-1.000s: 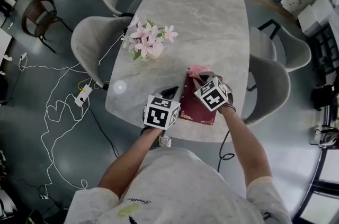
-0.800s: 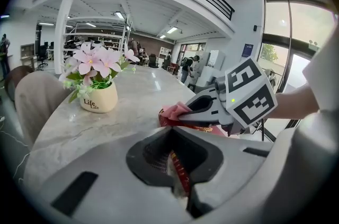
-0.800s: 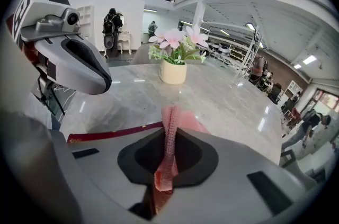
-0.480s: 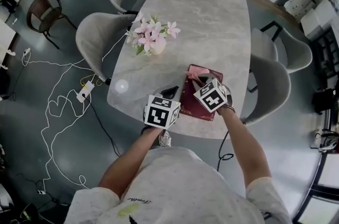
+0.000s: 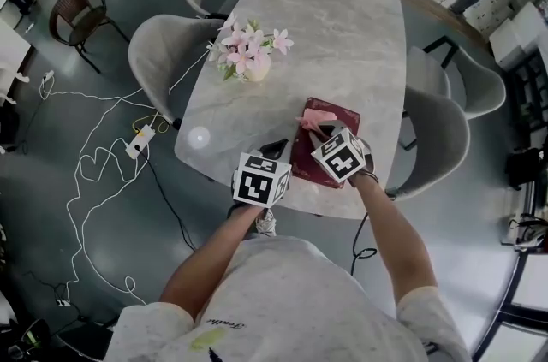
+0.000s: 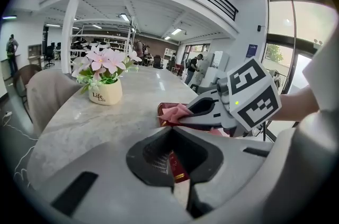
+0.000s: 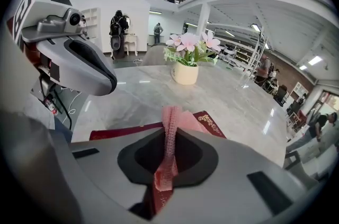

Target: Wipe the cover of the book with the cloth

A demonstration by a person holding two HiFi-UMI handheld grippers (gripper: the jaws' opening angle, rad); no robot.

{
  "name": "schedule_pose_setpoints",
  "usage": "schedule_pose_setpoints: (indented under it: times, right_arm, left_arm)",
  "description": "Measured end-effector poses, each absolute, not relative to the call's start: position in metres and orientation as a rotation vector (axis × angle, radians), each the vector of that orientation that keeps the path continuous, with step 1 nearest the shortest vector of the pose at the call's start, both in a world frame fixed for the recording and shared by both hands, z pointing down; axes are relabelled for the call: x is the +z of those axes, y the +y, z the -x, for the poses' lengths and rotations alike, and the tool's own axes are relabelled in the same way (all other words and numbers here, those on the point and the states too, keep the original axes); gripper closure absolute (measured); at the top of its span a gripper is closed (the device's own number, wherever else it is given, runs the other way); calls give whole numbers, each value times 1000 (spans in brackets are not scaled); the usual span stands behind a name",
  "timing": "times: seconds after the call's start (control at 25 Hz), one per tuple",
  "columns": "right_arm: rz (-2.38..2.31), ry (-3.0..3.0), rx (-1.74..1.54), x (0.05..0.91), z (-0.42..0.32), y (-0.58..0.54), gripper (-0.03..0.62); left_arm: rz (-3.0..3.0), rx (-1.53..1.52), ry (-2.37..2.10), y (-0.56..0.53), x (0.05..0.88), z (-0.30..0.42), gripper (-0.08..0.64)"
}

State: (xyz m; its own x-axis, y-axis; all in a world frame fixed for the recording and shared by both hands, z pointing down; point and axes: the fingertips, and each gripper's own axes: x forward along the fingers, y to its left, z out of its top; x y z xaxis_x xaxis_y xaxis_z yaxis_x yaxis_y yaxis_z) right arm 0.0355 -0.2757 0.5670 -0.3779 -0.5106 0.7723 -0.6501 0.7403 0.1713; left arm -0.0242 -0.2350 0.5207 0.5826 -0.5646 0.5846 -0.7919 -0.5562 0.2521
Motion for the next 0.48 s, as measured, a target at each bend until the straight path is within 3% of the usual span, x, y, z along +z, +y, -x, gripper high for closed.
schedule_pose_setpoints:
  times: [0.48]
  right_arm:
    - [-836,-2081,192,568,-27,-253,574]
  left_arm:
    - [-2295,604,-1123,-216,520,29,552]
